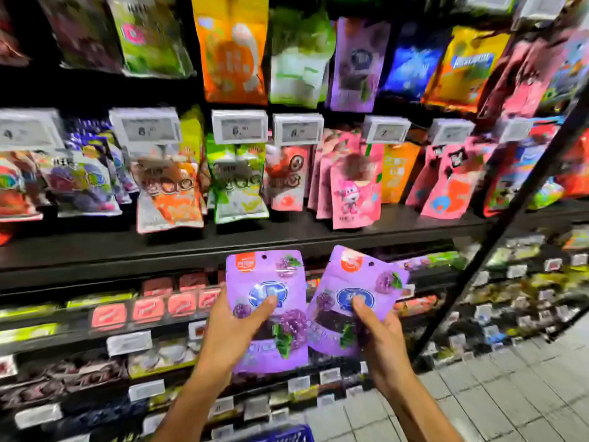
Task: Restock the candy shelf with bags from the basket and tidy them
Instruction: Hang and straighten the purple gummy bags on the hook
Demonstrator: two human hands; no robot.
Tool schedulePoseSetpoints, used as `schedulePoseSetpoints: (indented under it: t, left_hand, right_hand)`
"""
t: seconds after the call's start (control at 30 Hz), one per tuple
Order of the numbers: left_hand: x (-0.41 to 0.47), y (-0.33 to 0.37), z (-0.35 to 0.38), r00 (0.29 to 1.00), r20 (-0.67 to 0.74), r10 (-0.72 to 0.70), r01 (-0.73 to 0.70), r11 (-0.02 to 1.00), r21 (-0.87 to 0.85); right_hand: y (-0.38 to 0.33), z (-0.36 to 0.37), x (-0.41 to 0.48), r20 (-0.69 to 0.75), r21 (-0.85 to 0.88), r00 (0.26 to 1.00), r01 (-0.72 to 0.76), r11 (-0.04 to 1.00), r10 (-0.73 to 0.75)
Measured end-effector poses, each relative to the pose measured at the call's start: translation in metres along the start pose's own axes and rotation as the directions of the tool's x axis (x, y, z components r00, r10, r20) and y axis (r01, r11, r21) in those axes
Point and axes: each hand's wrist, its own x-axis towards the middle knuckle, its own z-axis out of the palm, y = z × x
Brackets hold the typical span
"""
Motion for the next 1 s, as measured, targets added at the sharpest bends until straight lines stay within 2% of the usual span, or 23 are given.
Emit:
schedulePoseSetpoints:
  t: [0.17, 0.3, 0.6, 0.8, 1.0]
  left_hand:
    - [0.015, 0.072, 0.010, 0.988, 0.058, 0.144, -0.144, 0.990, -0.008]
    - [0.026, 0.110, 0.031, 0.980, 0.070, 0.185, -0.181, 0.982, -0.060]
    - [0.078, 0.168, 0.085, 0.950, 0.038, 0.310, -0.305, 0.947, -0.100]
    - [0.127, 0.197, 0.132, 0.944, -0.057, 0.326, -0.331, 0.933, -0.139]
    - [0.170, 0.211, 0.167, 0.908, -0.152, 0.390, -0.407, 0.908, -0.102]
  right_hand:
    - [-0.072, 0.013, 0.002, 0.000, 0.015, 0.992, 0.124, 0.992, -0.124]
    - [-0.113, 0.011, 0.016, 0.009, 0.023, 0.974, 0.226, 0.974, -0.226]
    - [-0.183, -0.002, 0.092, 0.041, -0.013, 0.878, 0.478, 0.878, -0.477]
    - [-0.234, -0.001, 0.164, 0.070, 0.006, 0.857, 0.511, 0.860, -0.510]
    - [-0.271, 0.024, 0.214, 0.149, 0.075, 0.901, 0.399, 0.914, -0.406]
